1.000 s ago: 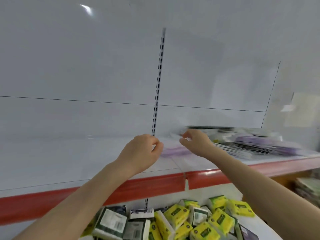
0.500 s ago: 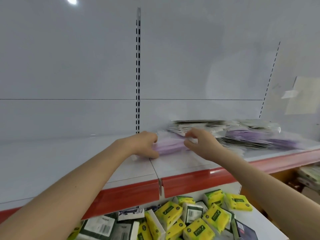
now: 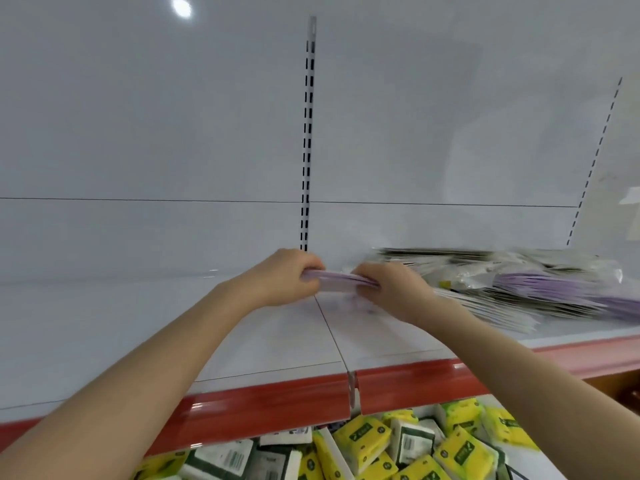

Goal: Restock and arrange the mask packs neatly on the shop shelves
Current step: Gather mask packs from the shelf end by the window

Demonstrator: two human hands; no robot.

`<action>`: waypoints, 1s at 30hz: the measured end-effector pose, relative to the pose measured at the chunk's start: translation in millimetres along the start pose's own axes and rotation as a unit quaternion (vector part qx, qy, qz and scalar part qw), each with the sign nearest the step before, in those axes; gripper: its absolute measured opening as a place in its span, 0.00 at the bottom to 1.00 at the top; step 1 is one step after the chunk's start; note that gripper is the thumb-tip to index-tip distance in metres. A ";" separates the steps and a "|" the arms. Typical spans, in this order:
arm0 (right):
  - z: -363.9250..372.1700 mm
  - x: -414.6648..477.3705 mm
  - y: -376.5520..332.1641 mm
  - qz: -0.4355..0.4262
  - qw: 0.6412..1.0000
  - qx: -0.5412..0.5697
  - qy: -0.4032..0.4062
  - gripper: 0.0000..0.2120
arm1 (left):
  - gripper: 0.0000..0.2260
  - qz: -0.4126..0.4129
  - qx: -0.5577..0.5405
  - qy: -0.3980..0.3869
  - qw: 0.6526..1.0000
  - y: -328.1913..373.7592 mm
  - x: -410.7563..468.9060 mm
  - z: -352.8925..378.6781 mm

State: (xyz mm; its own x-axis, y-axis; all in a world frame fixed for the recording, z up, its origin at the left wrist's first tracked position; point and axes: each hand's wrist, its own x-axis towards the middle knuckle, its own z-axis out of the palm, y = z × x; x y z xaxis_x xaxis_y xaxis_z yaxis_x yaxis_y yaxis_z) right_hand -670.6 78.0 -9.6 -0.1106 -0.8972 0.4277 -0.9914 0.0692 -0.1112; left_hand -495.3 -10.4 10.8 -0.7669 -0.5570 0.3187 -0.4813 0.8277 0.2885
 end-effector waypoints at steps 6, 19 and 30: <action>-7.8 10.3 -20.1 0.026 0.977 0.158 0.144 0.17 | 0.34 -0.304 -0.439 0.176 0.827 -21.3 -26.7 -40.4; 1.8 5.6 -73.5 -0.074 0.932 0.349 0.063 0.21 | 0.16 -0.220 -0.543 0.193 0.787 -51.6 -83.4 -56.1; 15.4 12.3 -65.3 0.099 0.772 0.623 -0.076 0.06 | 0.12 -0.239 -0.459 0.141 0.844 -67.1 -124.5 -49.0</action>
State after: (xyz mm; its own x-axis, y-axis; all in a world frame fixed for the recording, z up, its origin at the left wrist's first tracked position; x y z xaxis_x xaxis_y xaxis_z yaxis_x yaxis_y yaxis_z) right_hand -606.2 55.8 -10.9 -0.1487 -0.9701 0.1919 -0.1086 -0.1769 -0.9782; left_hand -346.7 0.1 -4.0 -0.3853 -0.9133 0.1319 -0.0758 0.1738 0.9819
